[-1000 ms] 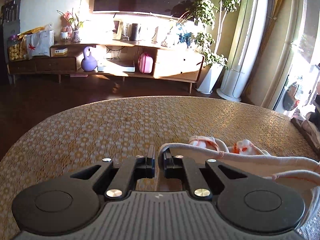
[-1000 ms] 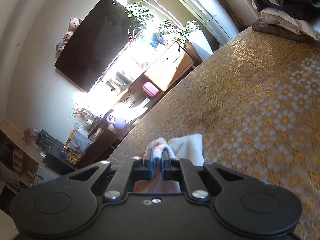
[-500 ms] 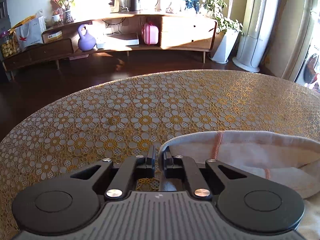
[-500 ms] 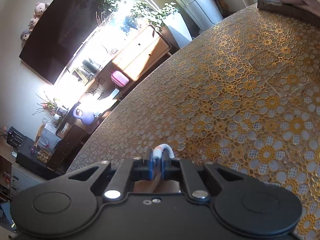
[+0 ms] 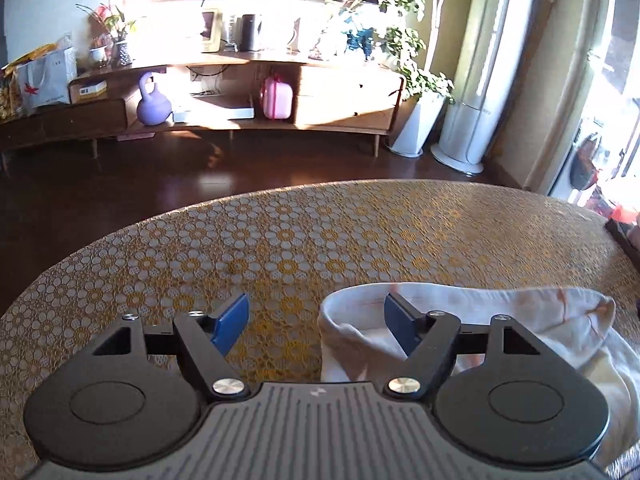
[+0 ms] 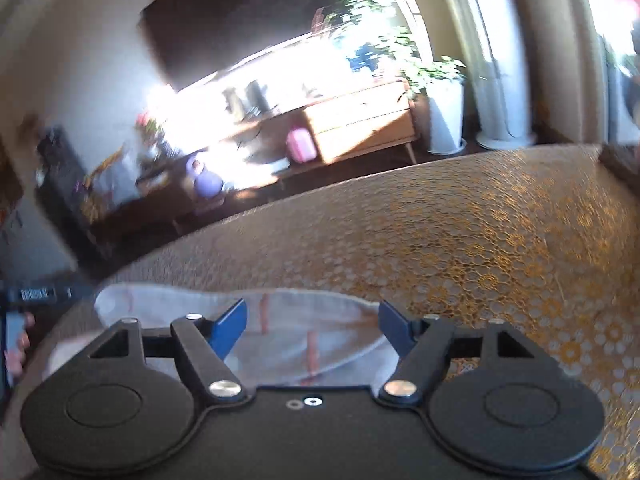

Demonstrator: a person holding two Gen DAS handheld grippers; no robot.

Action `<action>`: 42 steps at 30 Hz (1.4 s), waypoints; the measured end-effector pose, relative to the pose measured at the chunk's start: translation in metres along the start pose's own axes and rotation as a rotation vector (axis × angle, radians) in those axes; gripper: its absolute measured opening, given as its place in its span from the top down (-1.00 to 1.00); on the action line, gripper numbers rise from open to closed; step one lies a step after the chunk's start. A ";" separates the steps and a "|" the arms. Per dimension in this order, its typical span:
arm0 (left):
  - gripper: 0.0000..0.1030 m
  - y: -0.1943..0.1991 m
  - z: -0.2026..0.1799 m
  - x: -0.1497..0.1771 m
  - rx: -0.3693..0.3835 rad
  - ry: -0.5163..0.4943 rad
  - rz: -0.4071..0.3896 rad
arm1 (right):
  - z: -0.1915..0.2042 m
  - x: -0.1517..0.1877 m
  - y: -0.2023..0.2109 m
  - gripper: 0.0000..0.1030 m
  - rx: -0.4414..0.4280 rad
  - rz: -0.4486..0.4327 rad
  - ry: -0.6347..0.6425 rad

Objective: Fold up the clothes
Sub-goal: 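Smooth the folded garment with the right gripper while the left gripper hovers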

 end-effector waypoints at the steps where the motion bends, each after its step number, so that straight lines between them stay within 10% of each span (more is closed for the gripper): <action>1: -0.46 0.006 0.000 0.006 -0.010 -0.008 -0.012 | 0.017 0.000 -0.002 -1.00 -0.022 0.034 0.074; 12: -0.46 0.027 -0.042 0.067 0.114 -0.176 -0.039 | 0.098 -0.005 -0.071 -1.00 -0.198 0.346 0.127; 21: -0.47 0.018 -0.036 0.098 0.119 -0.216 0.005 | 0.099 -0.051 -0.106 -1.00 -0.108 0.236 0.130; 28: -0.47 0.025 -0.051 0.045 0.150 -0.322 -0.051 | 0.065 -0.079 -0.086 -1.00 -0.052 0.135 0.185; 36: -0.45 -0.019 -0.083 0.035 0.226 -0.743 -0.017 | 0.067 -0.025 -0.046 -1.00 -0.008 0.190 0.560; 42: 0.07 -0.036 -0.097 0.063 0.274 -1.058 -0.001 | 0.081 -0.007 -0.063 -1.00 -0.100 0.248 0.704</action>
Point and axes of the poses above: each gripper's, at about its wrist camera, not at the fingertips, and y roughly against the way its jaws point, z to its left, x to its underside, the point moved 3 cm from there along -y, roughly the way its jaws point, and after that the axes turned 8 degrees about y, right-handed, at the moved point
